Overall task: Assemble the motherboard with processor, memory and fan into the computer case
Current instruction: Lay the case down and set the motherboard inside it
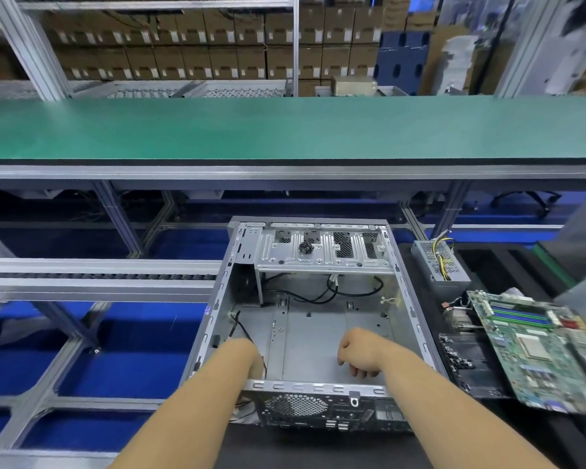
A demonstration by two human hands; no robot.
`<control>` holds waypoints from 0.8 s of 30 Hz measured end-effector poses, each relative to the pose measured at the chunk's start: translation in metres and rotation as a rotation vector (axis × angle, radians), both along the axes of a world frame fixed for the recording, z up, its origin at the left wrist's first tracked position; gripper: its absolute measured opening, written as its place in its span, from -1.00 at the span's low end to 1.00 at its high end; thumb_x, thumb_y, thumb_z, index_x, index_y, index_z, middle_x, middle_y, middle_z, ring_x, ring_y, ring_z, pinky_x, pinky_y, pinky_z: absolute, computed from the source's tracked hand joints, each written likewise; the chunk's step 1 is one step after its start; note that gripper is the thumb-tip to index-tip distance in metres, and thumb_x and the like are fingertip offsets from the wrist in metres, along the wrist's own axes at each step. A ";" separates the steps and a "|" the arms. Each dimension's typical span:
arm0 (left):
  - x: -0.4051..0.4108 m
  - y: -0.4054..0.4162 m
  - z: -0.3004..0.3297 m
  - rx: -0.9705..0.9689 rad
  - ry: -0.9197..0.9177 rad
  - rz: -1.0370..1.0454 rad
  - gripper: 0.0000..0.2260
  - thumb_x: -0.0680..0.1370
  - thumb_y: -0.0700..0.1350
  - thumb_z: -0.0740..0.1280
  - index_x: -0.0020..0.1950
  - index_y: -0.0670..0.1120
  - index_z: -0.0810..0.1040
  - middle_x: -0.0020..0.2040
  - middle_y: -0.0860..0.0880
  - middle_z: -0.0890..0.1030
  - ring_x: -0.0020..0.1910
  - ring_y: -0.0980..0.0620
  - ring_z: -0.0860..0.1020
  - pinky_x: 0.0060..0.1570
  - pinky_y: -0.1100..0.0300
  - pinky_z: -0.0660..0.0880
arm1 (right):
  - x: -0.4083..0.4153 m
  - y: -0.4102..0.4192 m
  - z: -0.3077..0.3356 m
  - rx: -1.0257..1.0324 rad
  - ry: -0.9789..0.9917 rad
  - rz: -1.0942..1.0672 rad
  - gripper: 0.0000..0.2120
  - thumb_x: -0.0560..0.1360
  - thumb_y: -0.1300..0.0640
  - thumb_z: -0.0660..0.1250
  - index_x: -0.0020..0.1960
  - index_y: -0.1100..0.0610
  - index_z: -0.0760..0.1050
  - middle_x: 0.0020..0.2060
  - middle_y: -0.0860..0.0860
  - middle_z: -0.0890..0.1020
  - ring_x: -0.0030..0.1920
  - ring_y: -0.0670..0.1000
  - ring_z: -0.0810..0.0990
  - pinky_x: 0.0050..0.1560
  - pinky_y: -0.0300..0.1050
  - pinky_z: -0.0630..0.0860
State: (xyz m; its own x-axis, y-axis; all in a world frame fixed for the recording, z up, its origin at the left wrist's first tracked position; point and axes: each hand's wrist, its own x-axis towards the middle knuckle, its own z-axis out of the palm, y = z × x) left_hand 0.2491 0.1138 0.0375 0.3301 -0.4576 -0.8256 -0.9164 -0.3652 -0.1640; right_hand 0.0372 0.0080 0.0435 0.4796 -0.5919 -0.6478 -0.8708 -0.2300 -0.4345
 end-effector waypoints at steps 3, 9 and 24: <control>0.002 0.002 0.001 -0.026 0.011 -0.022 -0.64 0.55 -0.15 0.33 0.33 -0.22 0.49 0.36 -0.17 0.48 0.30 -0.18 0.49 0.21 0.03 0.45 | 0.000 -0.001 -0.001 0.003 -0.002 0.003 -0.76 0.58 0.20 0.20 0.09 0.22 0.62 -0.31 0.06 0.62 -0.39 0.01 0.49 -0.40 -0.19 0.44; -0.013 -0.007 0.012 -0.618 0.033 0.052 -0.86 0.53 -0.05 0.27 -0.21 -0.05 0.48 -0.21 -0.02 0.52 -0.17 -0.08 0.52 -0.17 0.14 0.42 | 0.002 -0.003 -0.003 -0.104 -0.136 -0.013 -0.64 0.69 0.00 0.16 -0.03 0.19 0.62 -0.30 0.07 0.63 -0.40 -0.01 0.50 -0.30 -0.17 0.45; -0.209 -0.141 0.100 -1.276 0.377 -0.120 -0.77 0.45 -0.22 0.18 0.06 0.00 0.39 0.06 -0.03 0.50 0.02 -0.15 0.49 -0.04 -0.07 0.49 | -0.117 -0.092 0.050 -0.760 -0.753 -0.563 -0.55 0.49 0.37 0.25 0.35 0.15 0.55 0.02 0.05 0.55 0.06 0.12 0.56 0.10 -0.15 0.43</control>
State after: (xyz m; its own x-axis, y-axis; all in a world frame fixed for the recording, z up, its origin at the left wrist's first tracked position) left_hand 0.0403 -0.0267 0.1377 0.0822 -0.9824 0.1677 -0.8669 0.0126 0.4983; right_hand -0.0799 -0.0842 0.0937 0.1397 -0.9475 0.2876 -0.5179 -0.3175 -0.7944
